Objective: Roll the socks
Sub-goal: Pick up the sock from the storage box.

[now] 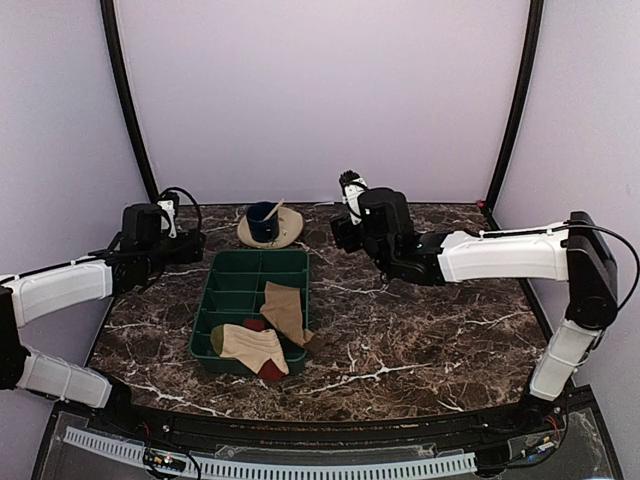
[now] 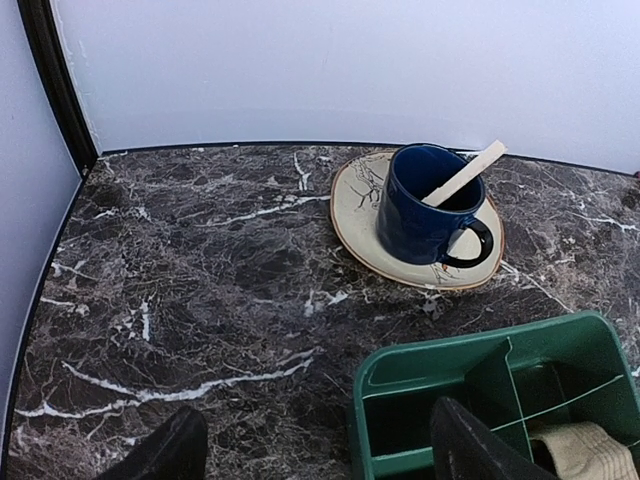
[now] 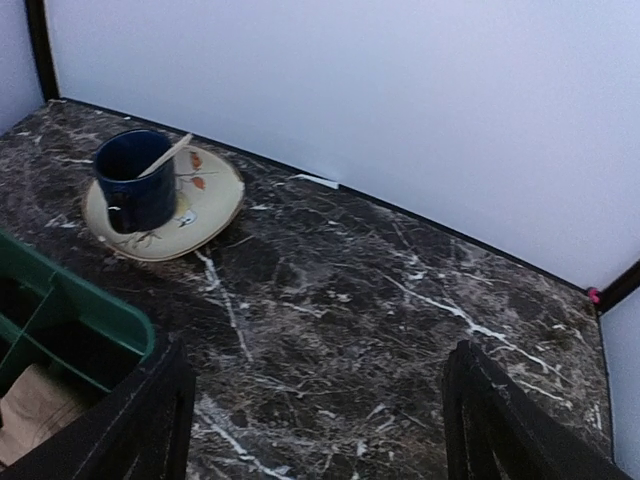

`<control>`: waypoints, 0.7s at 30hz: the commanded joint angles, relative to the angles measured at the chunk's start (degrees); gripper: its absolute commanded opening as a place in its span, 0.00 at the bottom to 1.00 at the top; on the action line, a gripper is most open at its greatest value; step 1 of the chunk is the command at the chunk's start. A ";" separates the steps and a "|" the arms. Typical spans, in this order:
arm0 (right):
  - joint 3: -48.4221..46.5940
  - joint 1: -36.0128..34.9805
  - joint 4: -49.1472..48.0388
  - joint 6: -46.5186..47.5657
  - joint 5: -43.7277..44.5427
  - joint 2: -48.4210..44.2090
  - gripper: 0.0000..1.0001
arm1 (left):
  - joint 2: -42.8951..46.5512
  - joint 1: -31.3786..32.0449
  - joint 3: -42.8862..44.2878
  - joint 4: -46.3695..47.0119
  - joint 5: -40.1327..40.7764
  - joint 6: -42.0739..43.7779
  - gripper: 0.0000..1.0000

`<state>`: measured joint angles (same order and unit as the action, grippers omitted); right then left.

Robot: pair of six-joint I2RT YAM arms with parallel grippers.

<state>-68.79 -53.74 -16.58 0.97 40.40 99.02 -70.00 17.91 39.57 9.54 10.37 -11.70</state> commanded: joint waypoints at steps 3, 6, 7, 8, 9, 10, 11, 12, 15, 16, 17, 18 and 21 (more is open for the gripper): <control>-1.90 -3.60 11.34 -8.90 -16.13 1.49 0.76 | 1.04 0.35 3.63 -13.51 -0.96 -4.29 0.76; -2.26 -5.66 13.98 -10.71 -20.72 2.19 0.73 | 1.69 0.36 4.20 -16.60 -2.82 -5.32 0.74; -2.41 -6.40 14.74 -11.24 -22.26 2.29 0.72 | 1.76 0.32 4.45 -17.61 -3.68 -5.57 0.74; -2.59 -7.15 15.48 -11.74 -23.36 2.33 0.71 | 1.68 0.32 4.72 -18.46 -4.37 -5.80 0.73; -2.64 -7.94 16.10 -12.14 -24.45 2.33 0.70 | 1.63 0.36 4.99 -19.32 -5.47 -6.02 0.73; -2.72 -8.74 16.91 -12.62 -25.30 2.24 0.70 | 1.50 0.29 5.32 -20.09 -6.56 -6.17 0.72; -2.87 -9.48 17.75 -13.09 -25.79 2.11 0.70 | 1.34 0.34 5.64 -20.93 -7.86 -6.36 0.72; -2.85 -10.22 18.37 -13.68 -26.29 1.90 0.70 | 1.15 0.34 5.98 -21.63 -9.05 -6.57 0.72; -2.30 -12.06 19.92 -15.91 -28.27 1.00 0.71 | 0.41 0.31 7.15 -23.72 -12.28 -6.71 0.70; -2.06 -12.43 20.40 -16.78 -29.08 0.49 0.71 | -0.02 0.36 7.50 -24.50 -13.22 -6.67 0.69; -1.83 -12.71 20.81 -17.99 -29.86 0.13 0.71 | -0.68 0.35 7.85 -25.54 -14.07 -6.61 0.68; -1.53 -13.05 21.16 -18.96 -30.41 -0.14 0.71 | -1.20 0.32 8.10 -26.31 -14.47 -6.67 0.67; -0.57 -13.97 22.17 -21.29 -31.43 -1.32 0.70 | -2.29 0.34 8.11 -27.57 -15.91 -6.69 0.65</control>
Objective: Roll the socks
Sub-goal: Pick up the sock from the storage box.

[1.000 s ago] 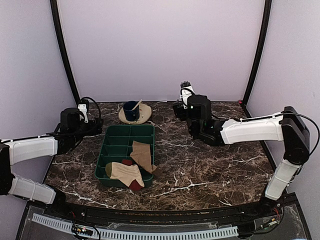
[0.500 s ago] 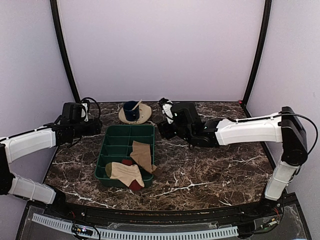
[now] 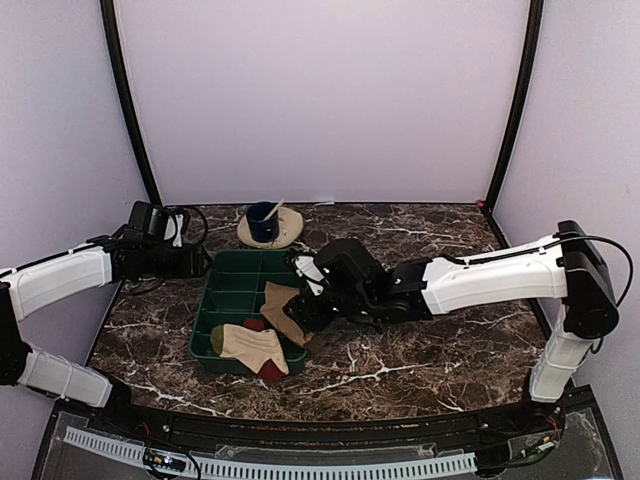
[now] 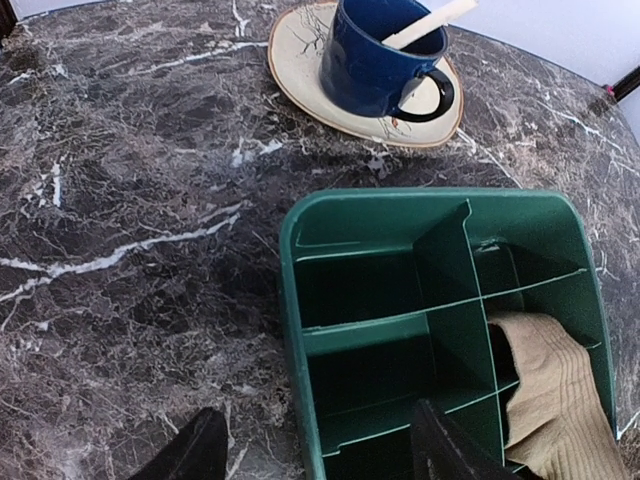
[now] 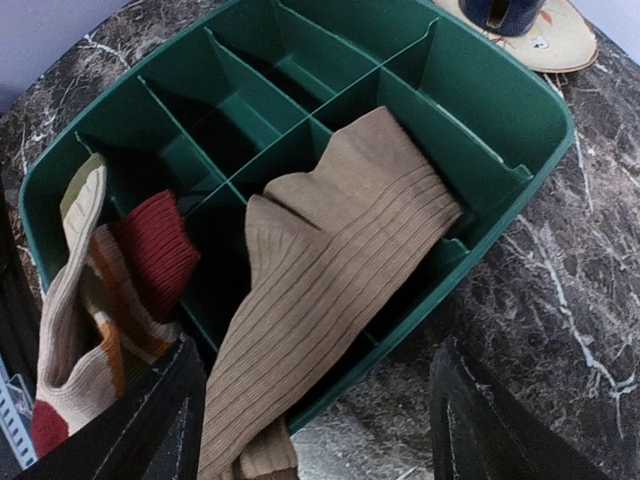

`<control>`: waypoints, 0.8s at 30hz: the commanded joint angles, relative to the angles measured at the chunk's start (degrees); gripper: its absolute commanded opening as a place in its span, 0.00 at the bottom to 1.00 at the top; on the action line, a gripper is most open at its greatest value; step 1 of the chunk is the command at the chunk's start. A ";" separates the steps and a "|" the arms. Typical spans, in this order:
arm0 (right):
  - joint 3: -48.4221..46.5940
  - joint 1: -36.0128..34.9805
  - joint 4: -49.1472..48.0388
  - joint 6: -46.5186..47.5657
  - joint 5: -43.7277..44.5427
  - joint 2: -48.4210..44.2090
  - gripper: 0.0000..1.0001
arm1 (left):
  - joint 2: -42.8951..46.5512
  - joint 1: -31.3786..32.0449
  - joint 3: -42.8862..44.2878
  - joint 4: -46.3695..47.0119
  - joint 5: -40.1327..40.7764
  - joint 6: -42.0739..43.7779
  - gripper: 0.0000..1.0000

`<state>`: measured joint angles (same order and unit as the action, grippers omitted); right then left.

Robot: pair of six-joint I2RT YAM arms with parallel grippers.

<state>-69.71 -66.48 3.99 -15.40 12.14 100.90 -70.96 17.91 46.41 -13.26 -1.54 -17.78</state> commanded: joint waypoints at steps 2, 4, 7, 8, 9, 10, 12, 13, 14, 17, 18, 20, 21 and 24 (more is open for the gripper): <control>1.04 -1.80 2.27 -6.33 -3.06 -4.06 0.70 | -1.91 0.33 1.10 -5.24 -4.64 -0.70 0.63; 1.82 -2.27 2.65 -7.65 -2.93 -5.02 0.70 | -2.60 0.30 0.89 -5.65 -5.06 -0.61 0.63; 2.63 -2.63 3.52 -9.54 -3.45 -6.02 0.70 | -3.72 0.35 0.83 -6.03 -5.76 -0.38 0.61; 2.85 -2.67 3.83 -10.21 -3.78 -6.27 0.70 | -4.09 0.35 0.93 -6.19 -6.08 -0.26 0.60; 3.20 -2.76 4.16 -10.84 -4.10 -6.51 0.69 | -4.44 0.37 1.01 -6.29 -6.41 -0.17 0.60; 3.26 -2.79 4.43 -11.45 -4.74 -6.70 0.69 | -4.79 0.34 1.00 -6.34 -6.59 -0.15 0.59; 3.27 -2.90 4.92 -12.43 -5.98 -7.06 0.68 | -5.43 0.34 0.97 -6.43 -6.62 -0.02 0.59; 4.84 -3.07 5.11 -12.91 -6.71 -7.16 0.67 | -5.68 0.29 1.03 -6.50 -6.62 0.02 0.58; 5.20 -3.11 5.39 -13.31 -7.33 -7.35 0.66 | -5.95 0.36 1.00 -6.52 -6.62 0.12 0.57; 5.46 -3.56 6.27 -14.40 -8.45 -7.70 0.65 | -6.46 0.35 1.02 -6.84 -6.55 0.31 0.56; 5.44 -3.83 6.55 -14.39 -8.71 -7.89 0.65 | -6.55 0.31 1.04 -6.87 -6.55 0.29 0.56; 5.31 -4.50 6.72 -14.06 -8.67 -8.67 0.65 | -6.56 0.33 0.92 -6.80 -6.55 0.36 0.56; 5.13 -4.99 6.71 -13.72 -8.45 -9.11 0.65 | -6.47 0.34 0.83 -6.72 -6.55 0.44 0.56; 4.08 -6.26 8.23 -12.54 -7.66 -9.17 0.65 | -6.63 0.29 0.75 -6.61 -6.67 0.45 0.56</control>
<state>-64.49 -70.81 11.27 -28.40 4.62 94.08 -77.69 17.91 46.59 -18.76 -7.68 -18.04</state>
